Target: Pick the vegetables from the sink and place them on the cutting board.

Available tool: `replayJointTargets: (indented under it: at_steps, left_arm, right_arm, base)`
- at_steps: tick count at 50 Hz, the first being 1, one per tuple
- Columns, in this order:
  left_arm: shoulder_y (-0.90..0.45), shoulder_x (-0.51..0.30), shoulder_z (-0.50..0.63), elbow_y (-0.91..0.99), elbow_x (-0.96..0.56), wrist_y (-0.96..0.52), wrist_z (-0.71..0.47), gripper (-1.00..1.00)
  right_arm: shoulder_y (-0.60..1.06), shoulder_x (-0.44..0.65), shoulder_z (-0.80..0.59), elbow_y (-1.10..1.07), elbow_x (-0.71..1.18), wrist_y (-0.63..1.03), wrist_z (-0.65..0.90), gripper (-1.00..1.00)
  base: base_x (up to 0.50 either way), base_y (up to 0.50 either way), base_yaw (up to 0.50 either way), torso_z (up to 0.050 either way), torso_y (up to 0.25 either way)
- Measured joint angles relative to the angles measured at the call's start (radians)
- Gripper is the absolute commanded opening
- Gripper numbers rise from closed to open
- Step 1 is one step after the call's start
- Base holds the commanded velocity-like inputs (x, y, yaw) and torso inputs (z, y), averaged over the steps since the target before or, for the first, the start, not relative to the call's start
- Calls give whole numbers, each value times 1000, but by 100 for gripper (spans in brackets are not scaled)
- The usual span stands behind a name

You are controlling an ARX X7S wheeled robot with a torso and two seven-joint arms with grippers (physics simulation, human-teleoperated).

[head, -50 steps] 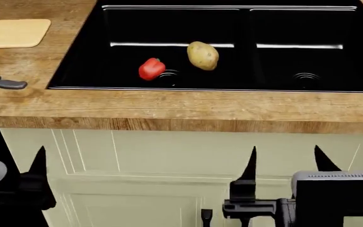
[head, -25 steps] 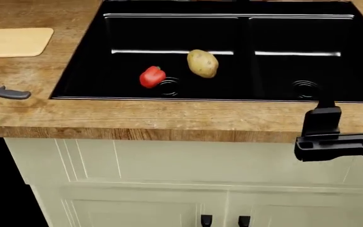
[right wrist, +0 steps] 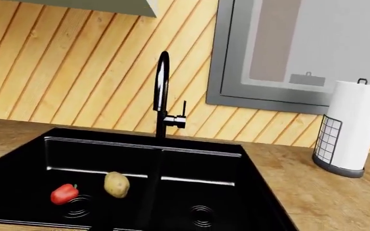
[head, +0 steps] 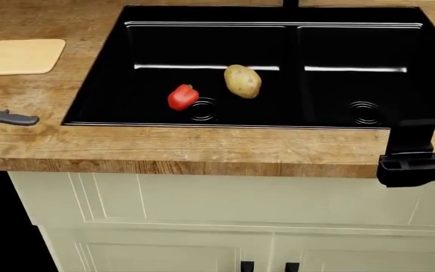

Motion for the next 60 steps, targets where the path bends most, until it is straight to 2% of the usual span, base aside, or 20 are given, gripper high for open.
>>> replayJointTargets:
  at_steps: [7,60]
  left_arm:
    - [-6,-3,15,-25,-3,-10,-5,100]
    - [65,-7,29,-110,2,48,-40,100]
  right_arm:
    - [-1,3,2,16,2,12,4,100]
    - [-64,16,-58,91,-1,-57,16,100]
  base:
    - [36,0,0,0,0]
    - [499,-33,0,0,1]
